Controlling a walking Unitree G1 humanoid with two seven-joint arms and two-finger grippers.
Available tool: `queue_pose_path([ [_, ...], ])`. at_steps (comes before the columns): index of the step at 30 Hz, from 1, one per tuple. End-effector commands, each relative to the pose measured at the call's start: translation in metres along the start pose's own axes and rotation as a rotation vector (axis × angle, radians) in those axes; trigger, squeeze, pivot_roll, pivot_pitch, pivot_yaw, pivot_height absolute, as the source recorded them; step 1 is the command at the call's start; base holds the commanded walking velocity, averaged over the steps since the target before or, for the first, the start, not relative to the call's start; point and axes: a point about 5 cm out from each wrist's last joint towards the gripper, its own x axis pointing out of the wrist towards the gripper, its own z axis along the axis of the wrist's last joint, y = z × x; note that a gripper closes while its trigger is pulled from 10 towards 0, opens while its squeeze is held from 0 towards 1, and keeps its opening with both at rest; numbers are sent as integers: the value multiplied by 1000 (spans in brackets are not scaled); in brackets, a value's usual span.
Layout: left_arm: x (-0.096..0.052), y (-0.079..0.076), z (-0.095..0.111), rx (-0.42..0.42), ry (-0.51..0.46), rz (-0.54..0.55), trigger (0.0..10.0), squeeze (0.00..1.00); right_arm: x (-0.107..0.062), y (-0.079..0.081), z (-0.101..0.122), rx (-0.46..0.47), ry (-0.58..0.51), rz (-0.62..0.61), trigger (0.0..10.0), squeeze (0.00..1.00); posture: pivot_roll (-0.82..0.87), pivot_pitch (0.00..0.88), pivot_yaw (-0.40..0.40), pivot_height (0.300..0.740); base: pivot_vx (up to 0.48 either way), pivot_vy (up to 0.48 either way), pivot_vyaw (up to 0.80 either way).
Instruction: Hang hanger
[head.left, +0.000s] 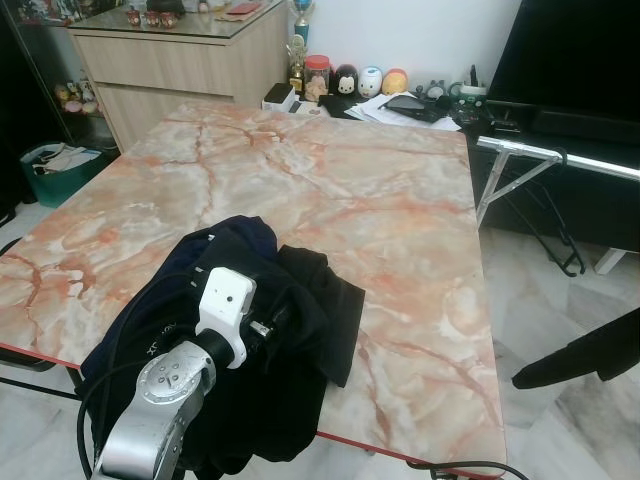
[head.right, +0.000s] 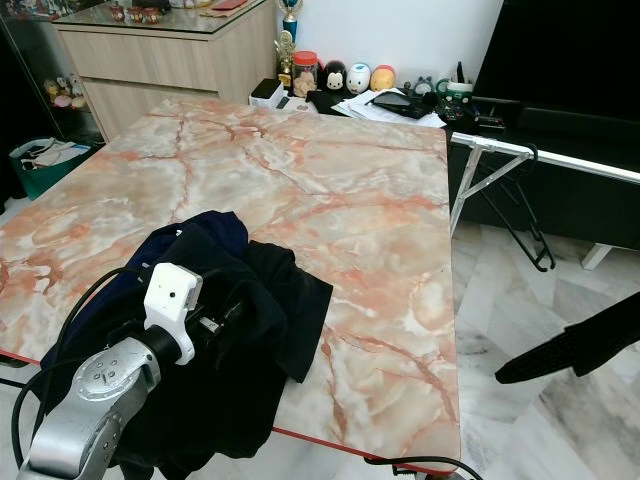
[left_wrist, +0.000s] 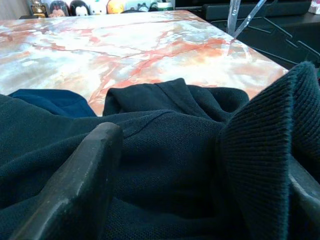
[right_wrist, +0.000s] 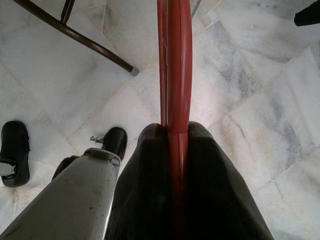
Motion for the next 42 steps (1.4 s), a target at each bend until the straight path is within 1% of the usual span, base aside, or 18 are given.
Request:
queue_pose_path([
  [1, -1, 0, 1, 25, -7, -3, 10000, 0, 0, -1, 2, -7, -13, -4, 10000, 0, 113, 0, -42, 740, 0, 0, 0],
  [8, -1, 1, 1, 30, -7, -3, 10000, 0, 0, -2, 3, -9, -13, -3, 10000, 0, 114, 0, -44, 740, -178, 0, 0],
  [42, -1, -1, 0, 43, -6, -17, 10000, 0, 0, -2, 2, -10, -11, -4, 10000, 0, 114, 0, -42, 740, -283, 0, 0],
])
